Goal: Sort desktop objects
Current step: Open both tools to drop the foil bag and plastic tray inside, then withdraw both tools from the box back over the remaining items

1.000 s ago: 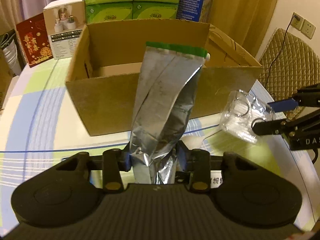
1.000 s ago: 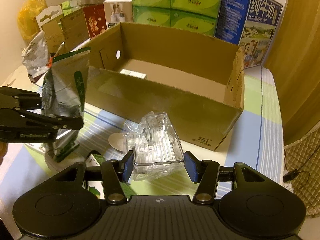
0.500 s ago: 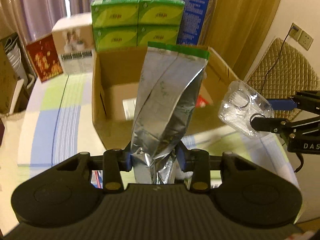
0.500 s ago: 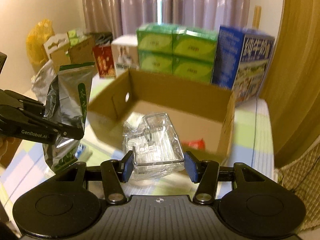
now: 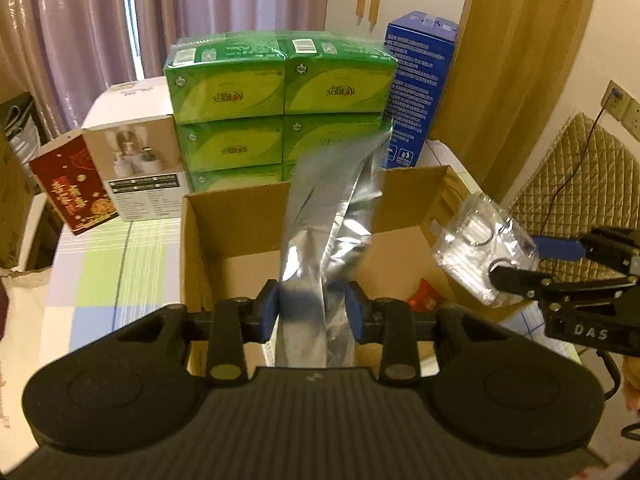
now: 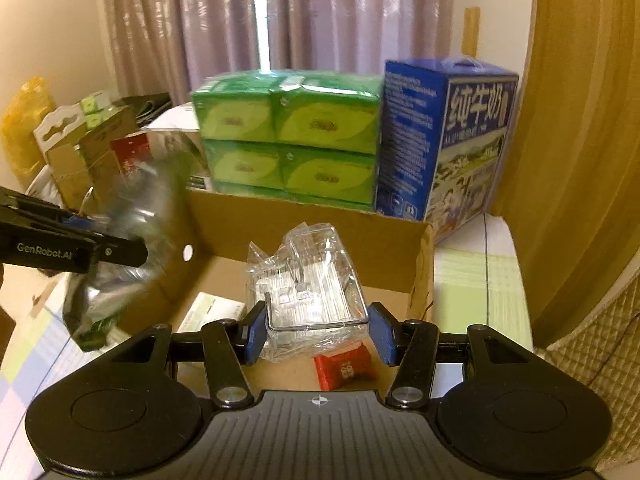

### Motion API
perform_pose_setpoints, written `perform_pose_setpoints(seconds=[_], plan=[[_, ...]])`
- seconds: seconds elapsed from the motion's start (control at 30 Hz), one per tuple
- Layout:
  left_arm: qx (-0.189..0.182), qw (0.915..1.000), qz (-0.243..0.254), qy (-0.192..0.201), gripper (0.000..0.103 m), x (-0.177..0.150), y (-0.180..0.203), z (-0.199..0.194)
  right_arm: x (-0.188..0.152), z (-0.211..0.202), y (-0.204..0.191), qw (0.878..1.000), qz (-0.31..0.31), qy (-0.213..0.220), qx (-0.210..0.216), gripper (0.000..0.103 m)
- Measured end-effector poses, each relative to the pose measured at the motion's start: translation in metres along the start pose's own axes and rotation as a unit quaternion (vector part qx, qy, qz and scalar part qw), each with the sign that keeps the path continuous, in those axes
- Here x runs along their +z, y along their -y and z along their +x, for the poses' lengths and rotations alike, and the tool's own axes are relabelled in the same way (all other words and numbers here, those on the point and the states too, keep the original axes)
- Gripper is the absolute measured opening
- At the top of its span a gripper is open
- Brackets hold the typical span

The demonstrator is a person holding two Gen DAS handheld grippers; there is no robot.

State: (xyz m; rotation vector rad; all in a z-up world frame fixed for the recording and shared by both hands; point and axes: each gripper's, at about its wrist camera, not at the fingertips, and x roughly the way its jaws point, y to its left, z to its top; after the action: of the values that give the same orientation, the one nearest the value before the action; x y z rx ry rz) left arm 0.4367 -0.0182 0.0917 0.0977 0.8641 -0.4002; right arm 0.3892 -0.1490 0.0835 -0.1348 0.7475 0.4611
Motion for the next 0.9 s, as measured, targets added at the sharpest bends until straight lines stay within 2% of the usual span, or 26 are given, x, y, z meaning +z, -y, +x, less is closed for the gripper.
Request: perform_pose_setpoints(seconds=[0.17, 0.4, 0.43, 0.5, 0.53, 0.73, 0.83, 0.9], plan=[[0.007, 0.9999, -0.009, 0.006, 0.028, 0.003, -0.01, 0.019, -0.006, 0.024, 0.004, 1.0, 0.005, -0.011, 0.0, 0.05], [0.006, 0.9998, -0.018, 0.011, 0.028, -0.008, -0.021, 0.024, -0.015, 0.042, 0.003, 1.0, 0.01, -0.009, 0.009, 0.051], [0.005, 0.9997, -0.019, 0.011, 0.028, -0.01, -0.022, 0.024, -0.014, 0.043, 0.003, 1.0, 0.014, -0.003, 0.014, 0.054], [0.003, 0.9997, -0.022, 0.011, 0.028, -0.014, -0.023, 0.023, -0.014, 0.042, 0.005, 1.0, 0.024, 0.005, 0.017, 0.079], [0.001, 0.9997, -0.023, 0.011, 0.028, -0.016, -0.024, 0.022, -0.014, 0.04, 0.005, 0.999, 0.025, 0.011, 0.017, 0.08], [-0.004, 0.9993, -0.033, 0.015, 0.046, -0.03, -0.025, 0.012, -0.017, 0.023, 0.005, 1.0, 0.013, 0.016, 0.011, 0.081], [-0.003, 0.9993, -0.034, 0.018, 0.058, -0.038, -0.024, 0.0, -0.021, 0.007, 0.007, 1.0, 0.017, 0.02, 0.008, 0.084], [-0.002, 0.999, -0.039, 0.024, 0.072, -0.044, -0.024, -0.011, -0.024, -0.006, 0.006, 1.0, 0.017, 0.023, 0.007, 0.087]])
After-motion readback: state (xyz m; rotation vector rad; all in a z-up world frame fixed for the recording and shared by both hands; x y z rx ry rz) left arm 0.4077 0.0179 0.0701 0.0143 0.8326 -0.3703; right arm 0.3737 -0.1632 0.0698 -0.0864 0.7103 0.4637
